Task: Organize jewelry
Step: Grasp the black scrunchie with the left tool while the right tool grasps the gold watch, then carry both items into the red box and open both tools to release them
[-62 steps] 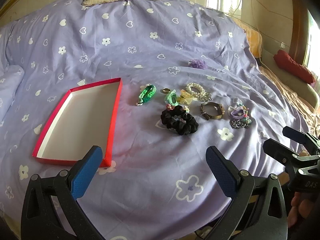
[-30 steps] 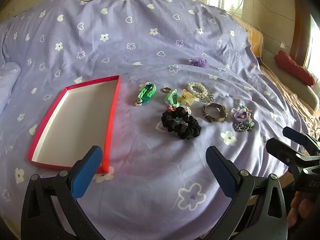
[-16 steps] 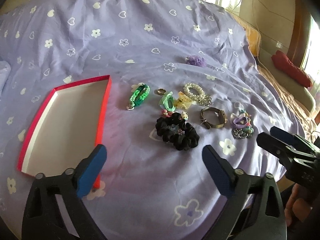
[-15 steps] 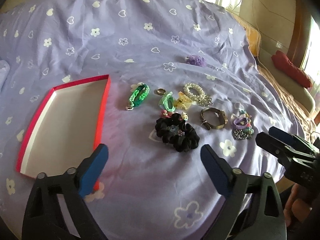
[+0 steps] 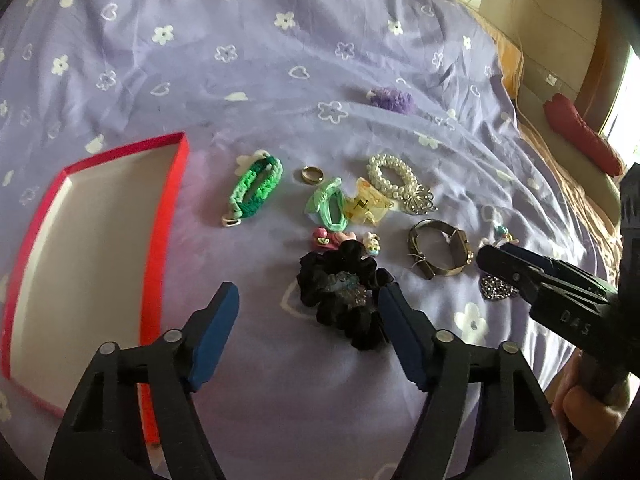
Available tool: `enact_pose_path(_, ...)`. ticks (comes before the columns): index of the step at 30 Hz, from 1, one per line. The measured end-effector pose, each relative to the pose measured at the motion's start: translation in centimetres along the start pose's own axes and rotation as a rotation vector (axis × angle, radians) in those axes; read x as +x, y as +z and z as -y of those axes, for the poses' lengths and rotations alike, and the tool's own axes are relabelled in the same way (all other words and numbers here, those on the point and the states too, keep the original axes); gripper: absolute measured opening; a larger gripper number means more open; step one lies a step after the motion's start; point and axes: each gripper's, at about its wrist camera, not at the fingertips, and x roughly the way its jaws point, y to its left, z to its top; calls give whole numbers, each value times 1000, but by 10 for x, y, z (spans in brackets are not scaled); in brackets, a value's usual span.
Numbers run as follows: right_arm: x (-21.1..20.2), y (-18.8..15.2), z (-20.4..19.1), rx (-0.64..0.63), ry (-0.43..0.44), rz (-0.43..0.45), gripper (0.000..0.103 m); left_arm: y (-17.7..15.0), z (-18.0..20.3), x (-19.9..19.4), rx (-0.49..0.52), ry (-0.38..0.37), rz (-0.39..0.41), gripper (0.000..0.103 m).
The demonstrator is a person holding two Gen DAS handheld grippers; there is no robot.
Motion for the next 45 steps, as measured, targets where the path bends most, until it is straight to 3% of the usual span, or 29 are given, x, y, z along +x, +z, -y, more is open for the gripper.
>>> enact_pose_path(6,22,5,1,-8,-11,-40,33,4,-2,22,-9,-29,-48,56)
enact_pose_path(8,29,5,3,-7,-18,-54,28,4,-2,28,-10,-40,-66,45)
enact_pose_path(10,35,4,5,-2,-23,-69,22,3,-2,34,-7,-57,-87,22)
enact_pose_path(13,39,1,8,5,-33,-72,13,1,-1,39,0,-77,-102,11)
enact_pose_path(28,4,6,-19,-10,61,5,9,0,-19,-16,-19,-111,15,6)
enact_pose_path(45,3,6,-116,-130,224,-11,9,-13,-107,-82,-175,-41,122,6)
